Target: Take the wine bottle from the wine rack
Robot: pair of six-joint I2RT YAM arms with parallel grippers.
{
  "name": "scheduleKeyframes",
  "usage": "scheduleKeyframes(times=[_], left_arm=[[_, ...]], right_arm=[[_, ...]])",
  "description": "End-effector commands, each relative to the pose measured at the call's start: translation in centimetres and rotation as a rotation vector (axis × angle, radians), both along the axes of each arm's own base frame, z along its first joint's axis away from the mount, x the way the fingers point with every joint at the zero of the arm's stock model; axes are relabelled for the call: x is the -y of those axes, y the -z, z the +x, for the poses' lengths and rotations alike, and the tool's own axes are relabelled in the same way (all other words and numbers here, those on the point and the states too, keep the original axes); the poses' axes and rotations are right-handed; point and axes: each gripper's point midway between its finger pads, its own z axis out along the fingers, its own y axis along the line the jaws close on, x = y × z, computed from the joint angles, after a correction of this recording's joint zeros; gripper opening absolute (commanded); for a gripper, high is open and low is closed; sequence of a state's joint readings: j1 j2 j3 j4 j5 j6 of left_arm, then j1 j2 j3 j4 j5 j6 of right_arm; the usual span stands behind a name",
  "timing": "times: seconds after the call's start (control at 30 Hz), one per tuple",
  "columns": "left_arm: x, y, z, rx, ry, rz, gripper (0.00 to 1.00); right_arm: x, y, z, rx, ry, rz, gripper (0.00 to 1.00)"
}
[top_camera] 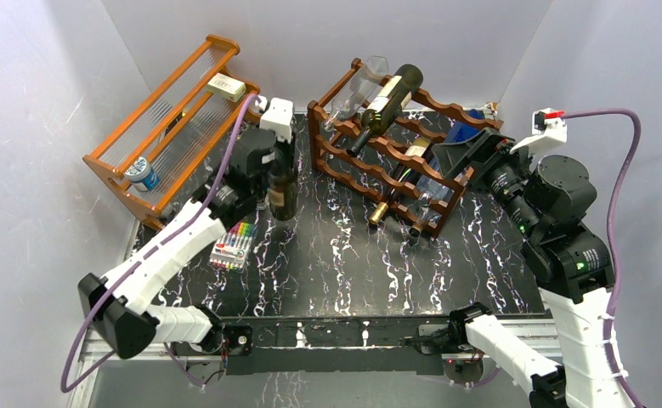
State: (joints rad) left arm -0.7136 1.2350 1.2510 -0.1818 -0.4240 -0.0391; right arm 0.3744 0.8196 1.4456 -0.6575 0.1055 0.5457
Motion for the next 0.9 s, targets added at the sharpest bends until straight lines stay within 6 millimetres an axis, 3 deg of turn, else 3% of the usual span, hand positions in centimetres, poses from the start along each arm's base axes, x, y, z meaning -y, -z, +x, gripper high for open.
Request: scheduleKeyframes(times=[0.0, 0.3, 0.43, 0.57, 0.73, 0.87], left_arm=[[1.8, -8.5, 2.9, 0.172, 0.038, -0.202, 0.0], [0.4, -8.0, 10.6, 0.19, -0.067, -0.185, 0.0], [-2.4, -6.7, 14.2, 0.206, -0.153, -0.211, 0.0], [-4.0, -5.8, 16.1, 0.224, -0.176, -0.236, 0.0], [-4.5, -4.1, 18.3, 0.224, -0.171, -0.196, 0.0], [-5.9, -3.6, 18.5, 0.233, -0.221, -0.175, 0.0]], right_arm=[[0.5, -1.6, -0.2, 0.052, 0.014, -0.008, 0.98], [0.7, -1.9, -0.7, 0.06, 0.02, 0.003, 0.98], [0.9, -2.0, -0.7, 0.065, 0.02, -0.017, 0.98], [1.2, -2.0, -0.7, 0.07, 0.037, -0.03, 0.98], [1.3, -1.4, -0.6, 0.064, 0.038, -0.041, 0.98], [1.5, -1.3, -0.7, 0.06, 0.044, -0.051, 0.98]])
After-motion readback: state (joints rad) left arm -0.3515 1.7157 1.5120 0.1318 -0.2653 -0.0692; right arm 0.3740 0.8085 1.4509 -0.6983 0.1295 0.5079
